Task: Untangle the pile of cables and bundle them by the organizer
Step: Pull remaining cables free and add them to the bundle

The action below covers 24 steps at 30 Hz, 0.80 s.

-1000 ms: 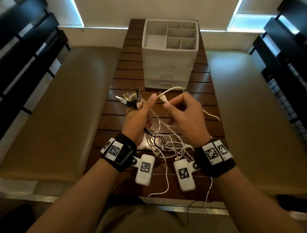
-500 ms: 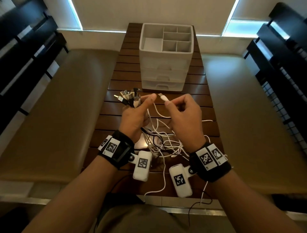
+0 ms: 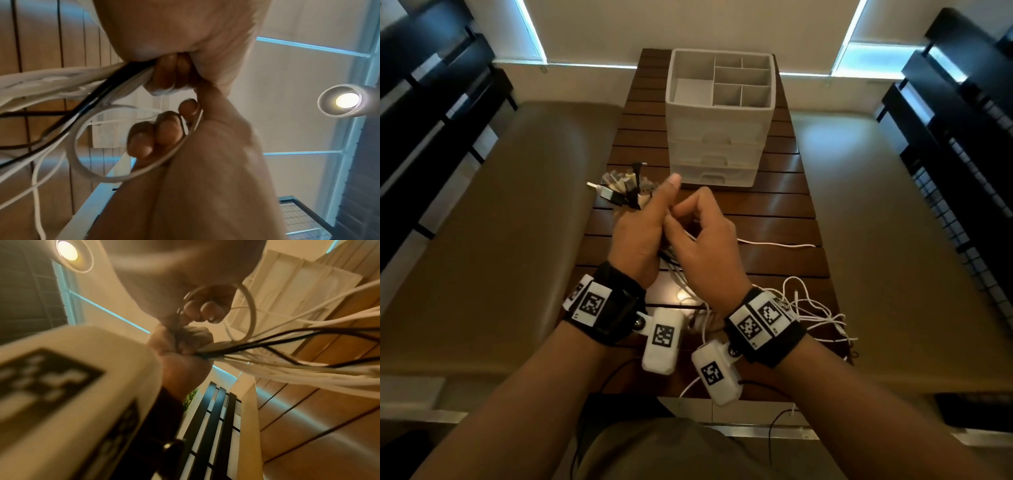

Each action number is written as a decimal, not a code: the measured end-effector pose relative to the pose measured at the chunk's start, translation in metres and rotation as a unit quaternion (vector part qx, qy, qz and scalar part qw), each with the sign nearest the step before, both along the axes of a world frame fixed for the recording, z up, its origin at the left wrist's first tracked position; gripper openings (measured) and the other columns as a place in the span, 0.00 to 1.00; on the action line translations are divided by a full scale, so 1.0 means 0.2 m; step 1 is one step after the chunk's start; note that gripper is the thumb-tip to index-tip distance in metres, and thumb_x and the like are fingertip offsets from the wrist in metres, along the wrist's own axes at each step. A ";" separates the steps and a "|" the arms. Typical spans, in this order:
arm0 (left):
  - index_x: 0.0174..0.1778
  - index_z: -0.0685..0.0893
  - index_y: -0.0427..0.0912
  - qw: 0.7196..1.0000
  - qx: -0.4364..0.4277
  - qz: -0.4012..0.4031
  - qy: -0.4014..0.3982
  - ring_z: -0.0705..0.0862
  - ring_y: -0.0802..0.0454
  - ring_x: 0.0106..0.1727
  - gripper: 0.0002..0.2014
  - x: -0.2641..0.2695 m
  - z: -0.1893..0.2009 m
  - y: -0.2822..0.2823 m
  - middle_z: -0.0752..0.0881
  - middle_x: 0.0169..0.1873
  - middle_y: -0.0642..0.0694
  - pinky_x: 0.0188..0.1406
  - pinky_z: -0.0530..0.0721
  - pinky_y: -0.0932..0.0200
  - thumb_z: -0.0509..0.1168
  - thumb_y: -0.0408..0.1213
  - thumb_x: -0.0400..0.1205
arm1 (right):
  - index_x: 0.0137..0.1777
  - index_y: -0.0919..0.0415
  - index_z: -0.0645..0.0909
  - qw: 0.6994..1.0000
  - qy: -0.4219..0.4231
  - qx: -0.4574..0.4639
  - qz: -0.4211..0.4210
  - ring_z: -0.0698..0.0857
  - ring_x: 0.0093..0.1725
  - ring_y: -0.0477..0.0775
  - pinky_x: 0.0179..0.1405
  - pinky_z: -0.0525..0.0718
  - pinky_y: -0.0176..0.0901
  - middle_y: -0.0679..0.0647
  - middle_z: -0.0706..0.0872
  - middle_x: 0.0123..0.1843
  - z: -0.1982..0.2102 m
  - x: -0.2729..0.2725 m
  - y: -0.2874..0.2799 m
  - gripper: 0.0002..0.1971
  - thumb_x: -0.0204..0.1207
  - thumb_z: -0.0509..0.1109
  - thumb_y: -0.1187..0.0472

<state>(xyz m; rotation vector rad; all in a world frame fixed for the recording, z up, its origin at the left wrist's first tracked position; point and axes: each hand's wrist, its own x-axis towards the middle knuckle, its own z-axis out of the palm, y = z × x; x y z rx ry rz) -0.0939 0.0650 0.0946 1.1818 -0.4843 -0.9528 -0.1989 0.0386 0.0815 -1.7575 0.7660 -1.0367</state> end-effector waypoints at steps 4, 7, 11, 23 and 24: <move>0.27 0.77 0.51 1.000 0.001 0.016 0.002 0.74 0.61 0.24 0.21 0.00 0.07 0.02 0.74 0.24 0.56 0.25 0.77 0.65 0.72 0.42 0.87 | 0.42 0.56 0.75 0.998 0.037 -0.012 0.049 0.80 0.37 0.52 0.40 0.84 0.63 0.48 0.80 0.37 0.04 -0.01 -0.03 0.12 0.86 0.72 0.57; 0.23 0.79 0.53 1.000 0.008 0.005 -0.003 0.75 0.62 0.23 0.23 -0.01 0.12 0.03 0.74 0.23 0.58 0.24 0.78 0.66 0.72 0.42 0.87 | 0.43 0.59 0.77 0.994 0.038 -0.024 0.095 0.79 0.36 0.49 0.38 0.83 0.55 0.47 0.80 0.36 0.07 -0.03 -0.05 0.11 0.88 0.69 0.60; 0.29 0.81 0.52 1.000 0.009 -0.010 0.019 0.79 0.59 0.28 0.18 0.01 0.12 0.03 0.77 0.26 0.55 0.33 0.81 0.59 0.74 0.42 0.86 | 0.49 0.60 0.77 0.992 0.052 -0.025 0.109 0.80 0.37 0.44 0.38 0.81 0.43 0.47 0.82 0.39 0.06 -0.04 -0.03 0.09 0.91 0.64 0.60; 0.28 0.74 0.53 0.997 -0.010 -0.007 0.074 0.66 0.59 0.27 0.22 -0.05 0.11 0.06 0.67 0.25 0.54 0.26 0.72 0.62 0.71 0.43 0.88 | 0.49 0.54 0.73 0.987 0.141 -0.063 0.037 0.81 0.32 0.48 0.33 0.81 0.60 0.45 0.81 0.35 -0.06 -0.09 0.05 0.12 0.91 0.61 0.49; 0.29 0.72 0.52 0.997 -0.015 -0.012 0.069 0.65 0.58 0.28 0.22 -0.05 0.12 0.06 0.65 0.26 0.52 0.27 0.72 0.61 0.70 0.44 0.88 | 0.50 0.54 0.72 0.987 0.141 -0.060 0.041 0.81 0.32 0.47 0.33 0.81 0.59 0.45 0.82 0.36 -0.06 -0.09 0.05 0.10 0.91 0.63 0.50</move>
